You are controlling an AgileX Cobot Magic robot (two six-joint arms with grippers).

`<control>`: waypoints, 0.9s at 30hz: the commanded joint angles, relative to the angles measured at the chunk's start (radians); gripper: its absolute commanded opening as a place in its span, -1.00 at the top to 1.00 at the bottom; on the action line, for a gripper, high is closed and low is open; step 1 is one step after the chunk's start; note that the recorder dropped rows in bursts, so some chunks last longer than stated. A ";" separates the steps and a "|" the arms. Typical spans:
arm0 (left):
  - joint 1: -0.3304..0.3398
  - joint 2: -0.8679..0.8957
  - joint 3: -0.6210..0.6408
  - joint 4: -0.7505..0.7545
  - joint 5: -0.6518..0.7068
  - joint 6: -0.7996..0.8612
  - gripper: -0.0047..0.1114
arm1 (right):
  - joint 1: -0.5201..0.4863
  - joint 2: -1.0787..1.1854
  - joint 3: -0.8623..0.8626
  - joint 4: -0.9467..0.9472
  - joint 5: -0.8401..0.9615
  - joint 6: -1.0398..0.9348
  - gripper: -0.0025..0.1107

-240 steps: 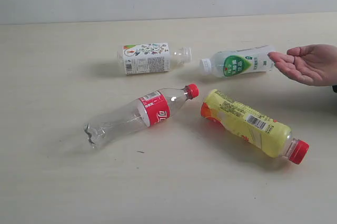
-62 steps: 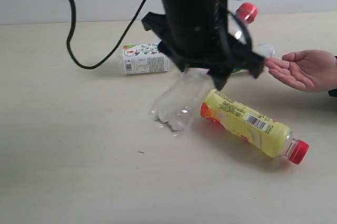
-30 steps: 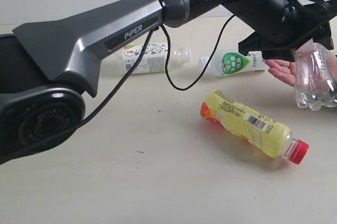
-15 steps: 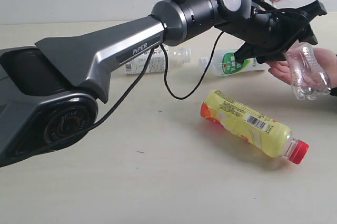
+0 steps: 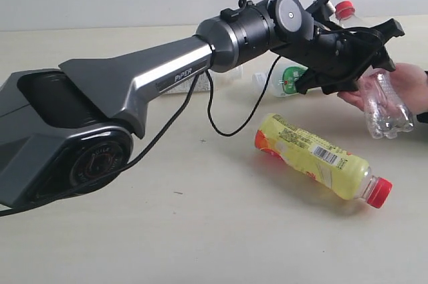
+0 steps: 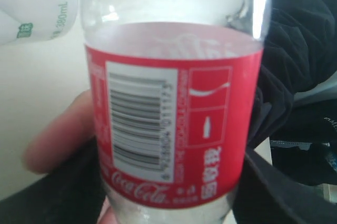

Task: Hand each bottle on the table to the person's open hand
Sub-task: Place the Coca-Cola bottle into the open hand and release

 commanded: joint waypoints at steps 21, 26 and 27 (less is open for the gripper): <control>0.003 -0.001 -0.008 -0.020 0.008 0.030 -0.30 | -0.006 -0.005 0.003 -0.005 -0.004 0.002 0.96; 0.003 -0.001 -0.008 -0.022 0.012 0.032 -0.43 | -0.006 -0.005 0.003 -0.005 -0.004 0.002 0.96; 0.003 -0.001 -0.008 -0.022 0.012 0.035 -0.43 | -0.006 -0.005 0.003 -0.005 -0.004 0.002 0.96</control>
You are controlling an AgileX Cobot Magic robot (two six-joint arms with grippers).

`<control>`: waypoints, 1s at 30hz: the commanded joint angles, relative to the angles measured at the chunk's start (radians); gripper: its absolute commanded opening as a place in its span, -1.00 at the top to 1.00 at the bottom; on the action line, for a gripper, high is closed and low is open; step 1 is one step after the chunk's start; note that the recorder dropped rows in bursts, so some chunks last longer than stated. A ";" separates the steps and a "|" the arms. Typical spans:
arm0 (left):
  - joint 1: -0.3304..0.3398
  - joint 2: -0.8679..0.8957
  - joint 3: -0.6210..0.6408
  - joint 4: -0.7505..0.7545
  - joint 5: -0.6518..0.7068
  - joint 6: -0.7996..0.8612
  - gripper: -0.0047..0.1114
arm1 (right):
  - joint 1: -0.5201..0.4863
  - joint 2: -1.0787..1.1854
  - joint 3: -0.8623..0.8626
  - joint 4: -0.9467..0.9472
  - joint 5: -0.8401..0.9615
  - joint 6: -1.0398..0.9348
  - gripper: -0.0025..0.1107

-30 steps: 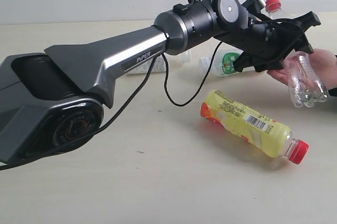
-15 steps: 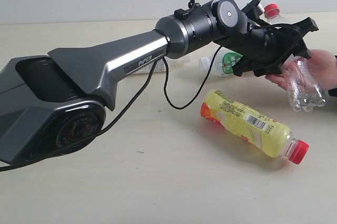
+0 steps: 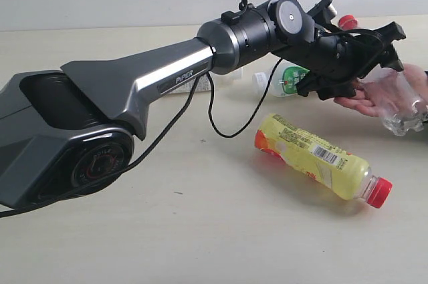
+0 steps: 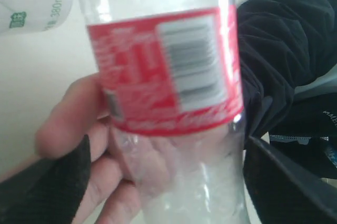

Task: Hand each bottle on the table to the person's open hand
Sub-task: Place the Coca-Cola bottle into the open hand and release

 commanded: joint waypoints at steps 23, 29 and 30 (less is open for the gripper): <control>0.048 -0.110 -0.008 0.012 0.244 0.079 -0.43 | -0.006 -0.005 0.003 -0.005 -0.004 0.002 0.96; 0.059 -0.177 -0.008 0.055 0.372 0.182 -0.42 | -0.006 -0.005 0.003 -0.005 -0.004 0.002 0.96; 0.059 -0.188 -0.008 0.080 0.394 0.189 -0.38 | -0.006 -0.005 0.003 -0.005 -0.004 0.002 0.96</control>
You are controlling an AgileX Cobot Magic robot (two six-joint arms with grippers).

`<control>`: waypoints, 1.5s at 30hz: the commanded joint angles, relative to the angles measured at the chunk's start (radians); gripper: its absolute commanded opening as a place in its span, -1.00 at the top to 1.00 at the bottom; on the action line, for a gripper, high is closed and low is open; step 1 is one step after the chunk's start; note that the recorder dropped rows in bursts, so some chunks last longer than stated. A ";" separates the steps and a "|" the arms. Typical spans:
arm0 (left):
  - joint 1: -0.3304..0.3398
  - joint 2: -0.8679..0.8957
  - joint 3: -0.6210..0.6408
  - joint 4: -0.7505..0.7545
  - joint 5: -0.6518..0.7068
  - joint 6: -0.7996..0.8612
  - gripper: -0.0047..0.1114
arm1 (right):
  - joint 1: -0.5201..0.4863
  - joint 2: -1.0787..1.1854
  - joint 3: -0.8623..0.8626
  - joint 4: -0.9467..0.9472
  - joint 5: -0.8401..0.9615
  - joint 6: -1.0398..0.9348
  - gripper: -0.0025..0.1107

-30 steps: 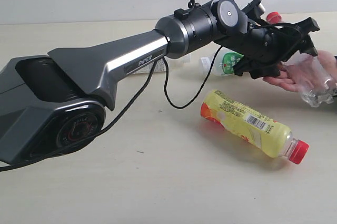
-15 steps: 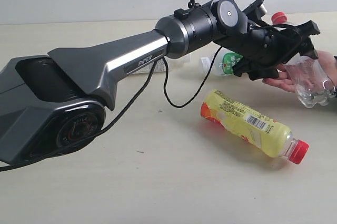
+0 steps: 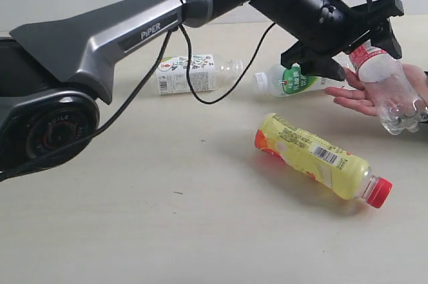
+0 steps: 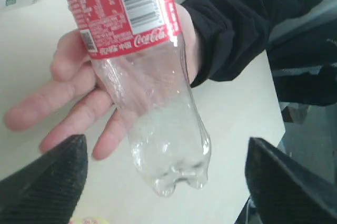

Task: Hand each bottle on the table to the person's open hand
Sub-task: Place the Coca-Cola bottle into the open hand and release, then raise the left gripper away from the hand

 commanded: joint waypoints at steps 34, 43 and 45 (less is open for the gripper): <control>0.013 -0.715 0.903 0.762 0.093 0.186 0.88 | -0.006 -0.005 0.003 -0.005 -0.004 0.002 0.96; 0.030 -0.858 1.177 0.861 -0.054 0.176 0.88 | -0.006 -0.005 0.003 -0.005 -0.012 0.002 0.96; 0.030 -0.860 1.179 0.859 -0.058 0.176 0.88 | -0.006 -0.005 0.003 -0.005 -0.003 0.002 0.96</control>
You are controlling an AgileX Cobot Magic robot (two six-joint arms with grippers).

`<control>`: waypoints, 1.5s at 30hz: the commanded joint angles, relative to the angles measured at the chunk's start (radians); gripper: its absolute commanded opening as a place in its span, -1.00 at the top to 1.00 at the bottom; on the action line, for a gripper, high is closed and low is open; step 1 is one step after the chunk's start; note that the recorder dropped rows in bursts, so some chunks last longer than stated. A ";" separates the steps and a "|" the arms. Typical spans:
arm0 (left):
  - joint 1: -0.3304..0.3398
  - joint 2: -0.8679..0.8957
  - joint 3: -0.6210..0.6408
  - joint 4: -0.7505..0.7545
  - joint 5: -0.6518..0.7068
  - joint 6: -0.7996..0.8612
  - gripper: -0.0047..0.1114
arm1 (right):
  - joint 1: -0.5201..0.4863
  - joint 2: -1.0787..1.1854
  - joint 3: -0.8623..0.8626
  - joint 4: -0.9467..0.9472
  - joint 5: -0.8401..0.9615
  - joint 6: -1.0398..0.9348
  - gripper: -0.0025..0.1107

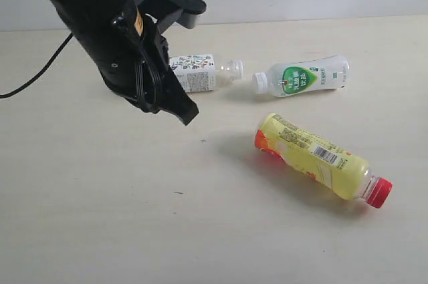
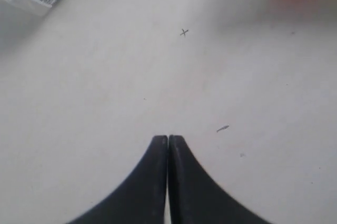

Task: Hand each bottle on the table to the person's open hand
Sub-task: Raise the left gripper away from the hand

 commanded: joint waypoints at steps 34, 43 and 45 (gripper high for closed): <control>0.003 0.000 0.024 0.013 -0.074 -0.024 0.88 | -0.006 -0.005 0.003 -0.005 -0.003 0.000 0.96; 0.003 0.000 0.024 0.021 -0.199 -0.008 0.88 | -0.006 -0.005 0.003 -0.005 -0.003 0.000 0.96; 0.003 0.000 0.011 0.021 -0.203 0.033 0.88 | -0.006 -0.005 0.003 -0.005 -0.003 0.000 0.96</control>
